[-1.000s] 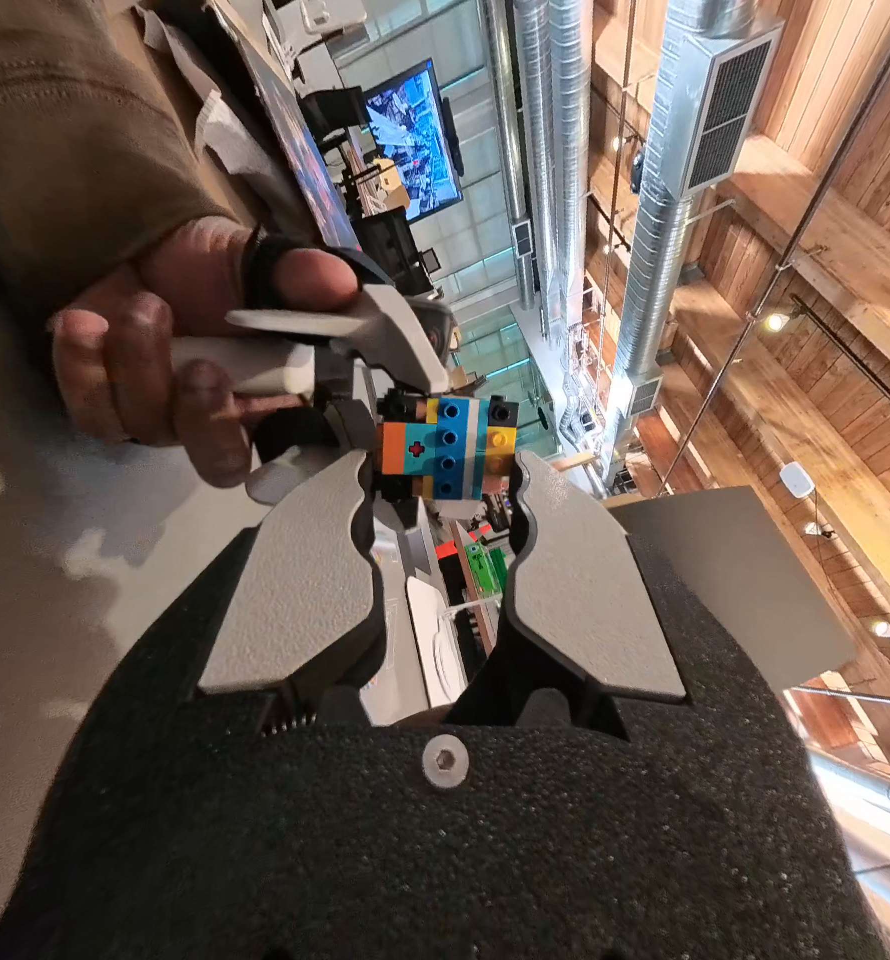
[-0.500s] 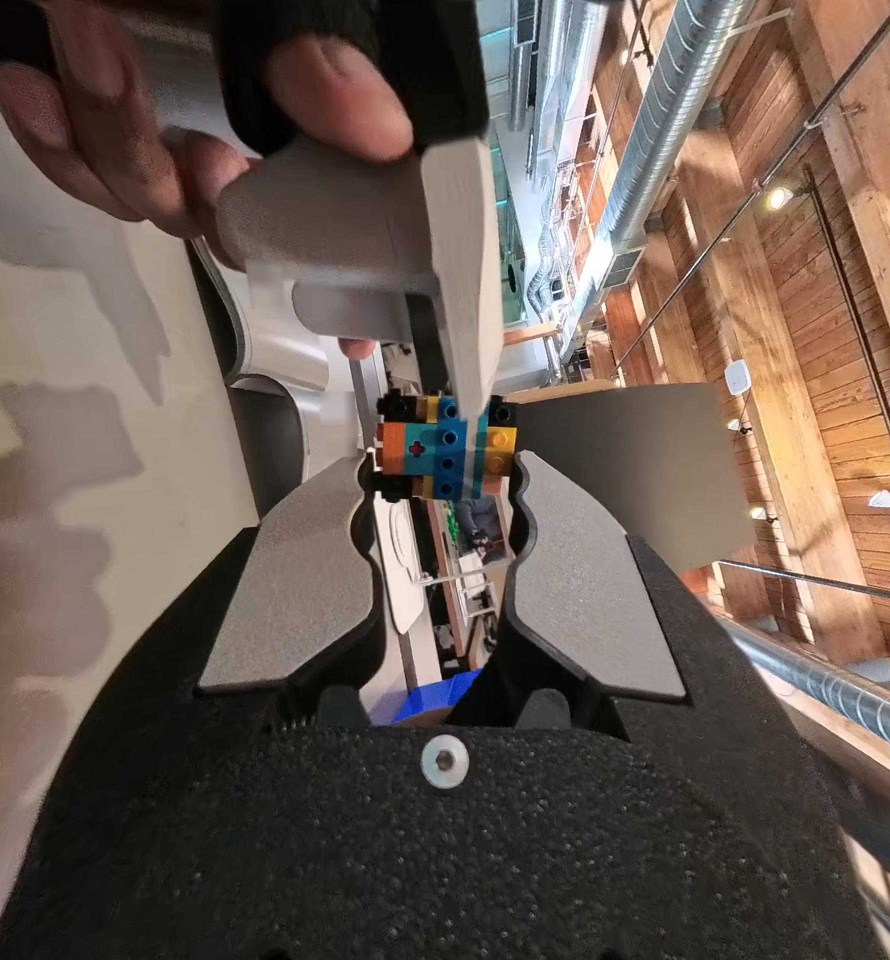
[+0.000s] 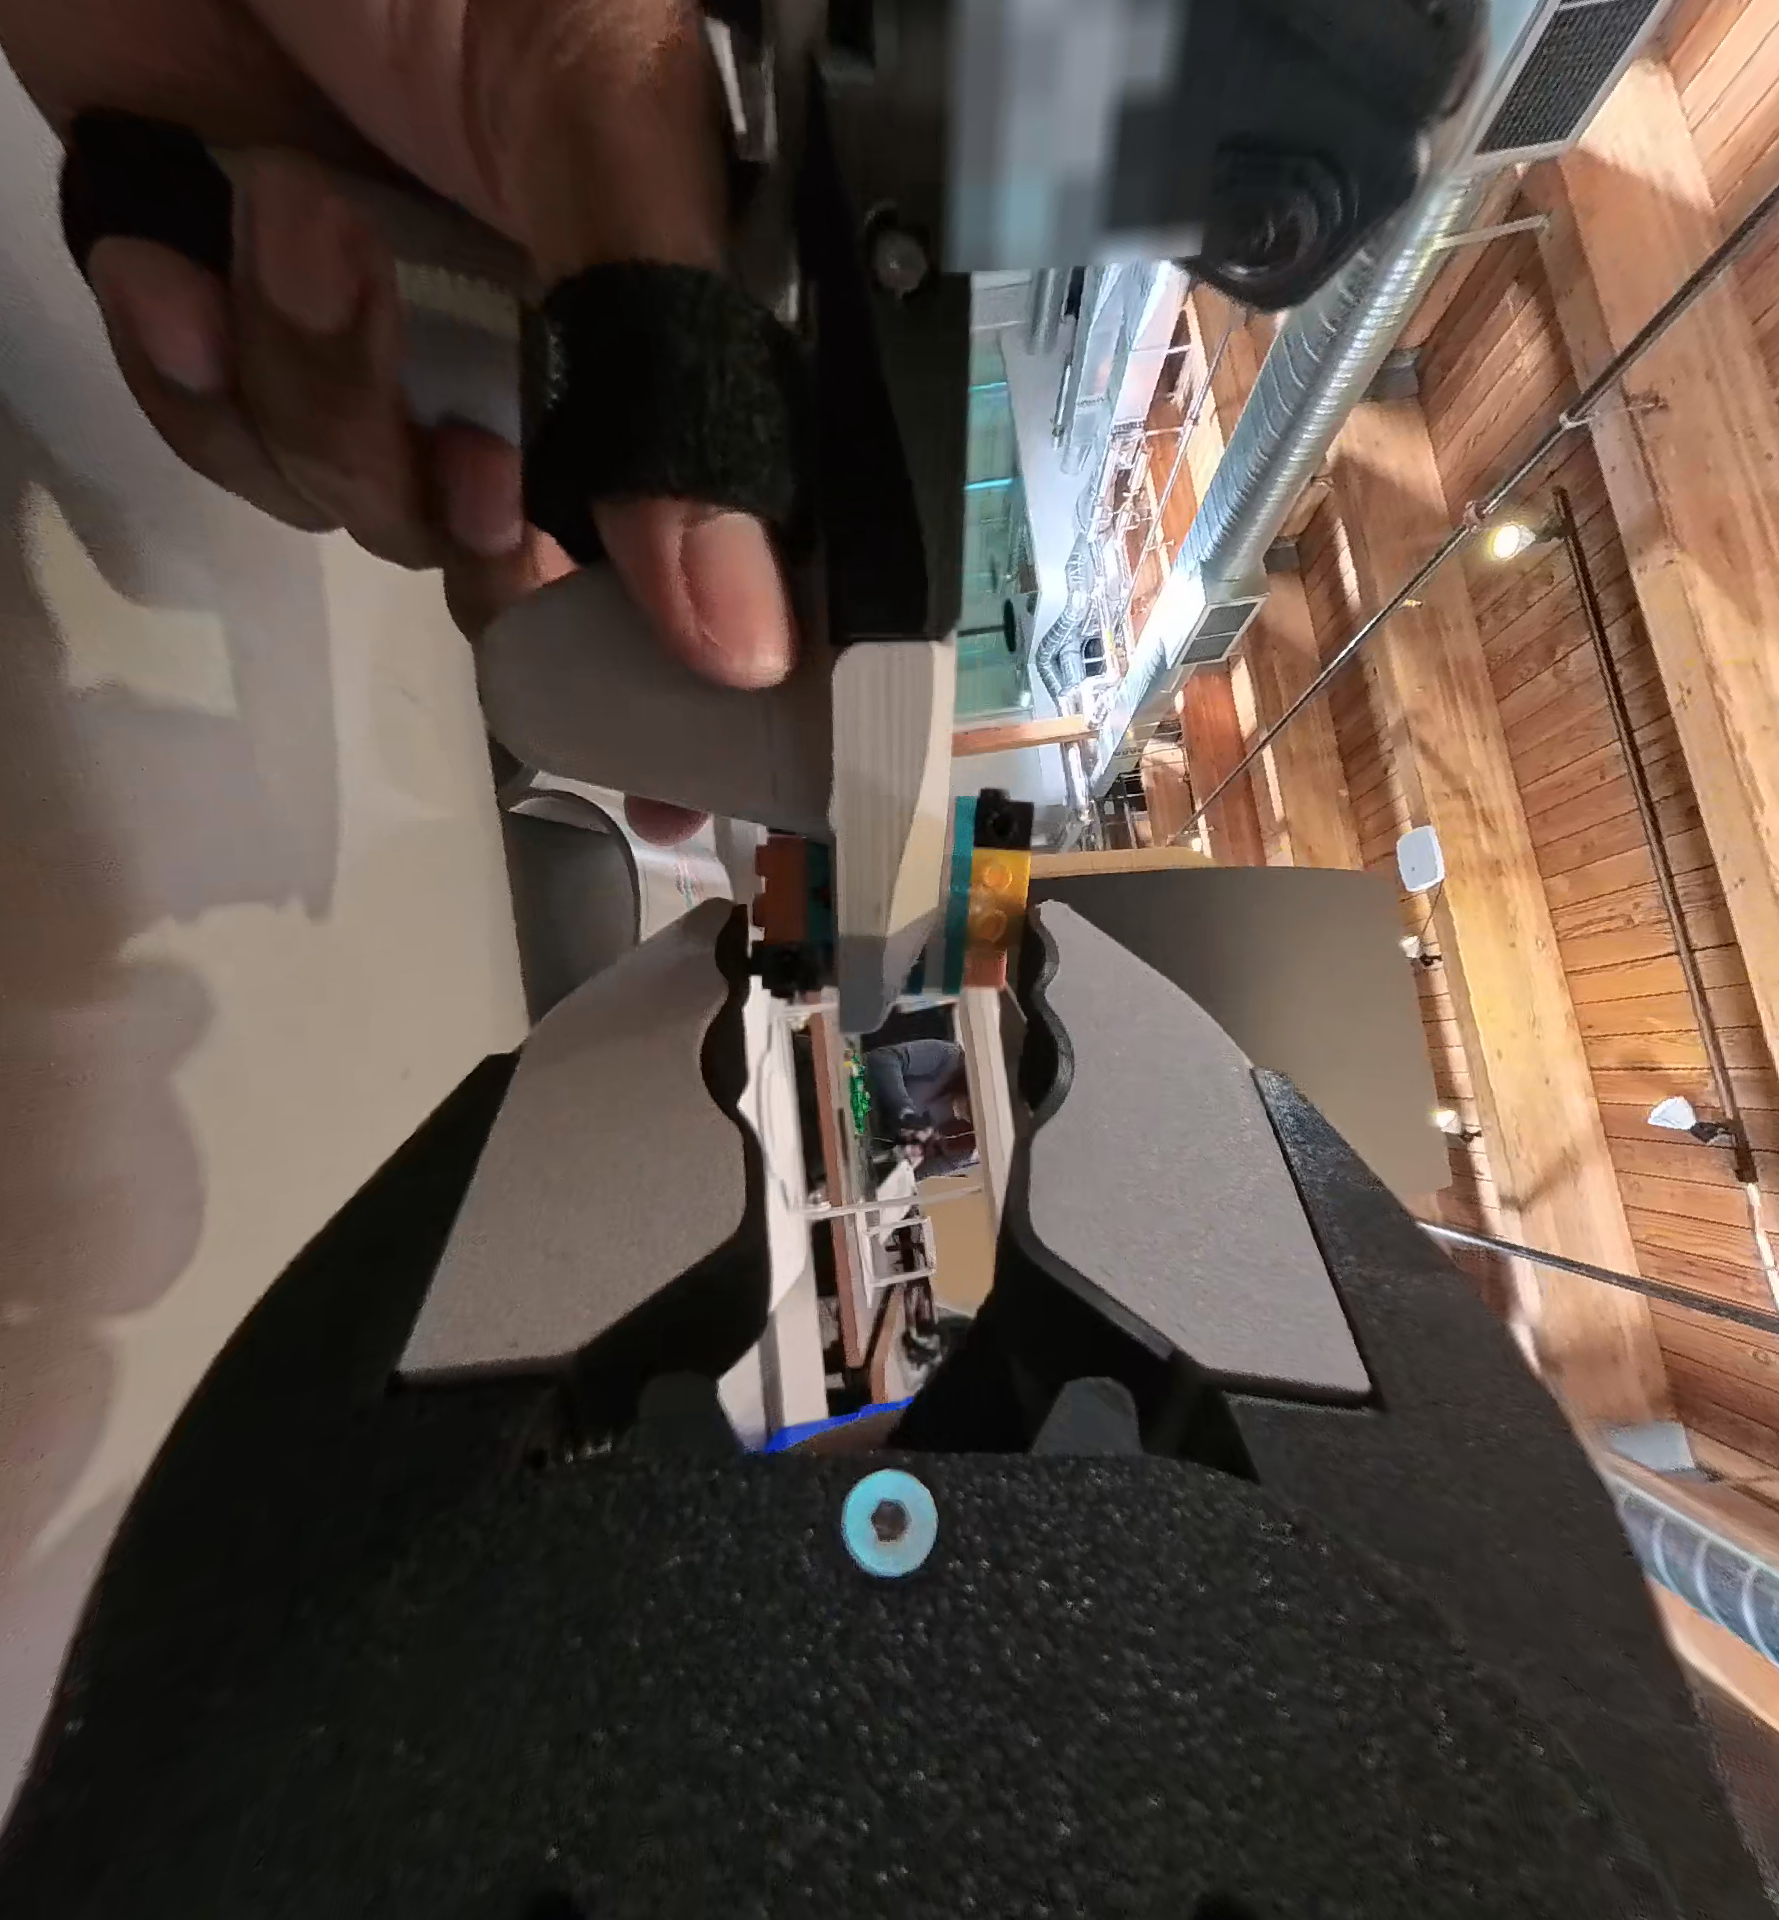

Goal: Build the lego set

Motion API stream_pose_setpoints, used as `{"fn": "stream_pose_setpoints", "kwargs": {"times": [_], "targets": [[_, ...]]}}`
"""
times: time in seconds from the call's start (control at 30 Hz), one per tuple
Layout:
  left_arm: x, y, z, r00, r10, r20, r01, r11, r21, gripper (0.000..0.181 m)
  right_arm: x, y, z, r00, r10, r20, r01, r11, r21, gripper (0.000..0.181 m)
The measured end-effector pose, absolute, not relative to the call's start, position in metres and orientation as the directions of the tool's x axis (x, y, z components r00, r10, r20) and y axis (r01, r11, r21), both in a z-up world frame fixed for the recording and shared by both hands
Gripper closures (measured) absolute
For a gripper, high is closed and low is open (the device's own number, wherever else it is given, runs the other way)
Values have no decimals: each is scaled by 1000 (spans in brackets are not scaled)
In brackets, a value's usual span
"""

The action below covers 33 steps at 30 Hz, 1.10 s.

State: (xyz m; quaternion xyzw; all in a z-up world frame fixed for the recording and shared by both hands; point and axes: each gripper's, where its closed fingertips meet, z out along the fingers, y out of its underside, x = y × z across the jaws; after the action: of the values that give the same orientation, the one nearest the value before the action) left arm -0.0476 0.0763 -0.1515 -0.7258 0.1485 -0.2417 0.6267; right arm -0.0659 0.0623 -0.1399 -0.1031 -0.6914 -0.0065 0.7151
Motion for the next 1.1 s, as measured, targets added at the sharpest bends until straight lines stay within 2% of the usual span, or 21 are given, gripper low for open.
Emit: {"fn": "stream_pose_setpoints", "kwargs": {"times": [0.17, 0.23, 0.4, 0.5, 0.6, 0.83, 0.9, 1.03, 1.1], "targets": [[-54, 74, -146, 834, -538, 122, 109, -57, -992, 140, -52, 77, -140, 27, 189, 982, 210, 959, -191, 120], [-52, 72, -145, 818, -564, 112, 113, -33, -993, 140, -38, 86, -143, 20, 249, 968, 252, 936, -246, 119], [-43, 70, -152, 793, -603, 88, 86, -33, -996, 140, 25, 112, -172, 14, 630, 777, 400, 708, -581, 128], [-38, 68, -153, 786, -614, 68, 62, -31, -998, 140, 77, 122, -194, 30, 783, 621, 501, 526, -687, 142], [-36, 70, -158, 793, -607, 57, 36, -48, -998, 140, 119, 115, -218, 6, 862, 507, 577, 411, -706, 150], [-25, 67, -162, 778, -627, 29, -11, -61, -998, 140, 129, 85, -244, -53, 908, 415, 655, 345, -672, 162], [-23, 66, -164, 773, -635, 14, -31, -60, -998, 140, 120, 80, -246, -73, 908, 412, 662, 354, -661, 164], [-21, 66, -165, 770, -638, 8, -42, -63, -997, 140, 110, 92, -251, -132, 845, 517, 701, 448, -554, 165], [-22, 66, -165, 770, -639, 12, -40, -66, -997, 140, 104, 92, -251, -167, 836, 523, 696, 476, -537, 164]]}}
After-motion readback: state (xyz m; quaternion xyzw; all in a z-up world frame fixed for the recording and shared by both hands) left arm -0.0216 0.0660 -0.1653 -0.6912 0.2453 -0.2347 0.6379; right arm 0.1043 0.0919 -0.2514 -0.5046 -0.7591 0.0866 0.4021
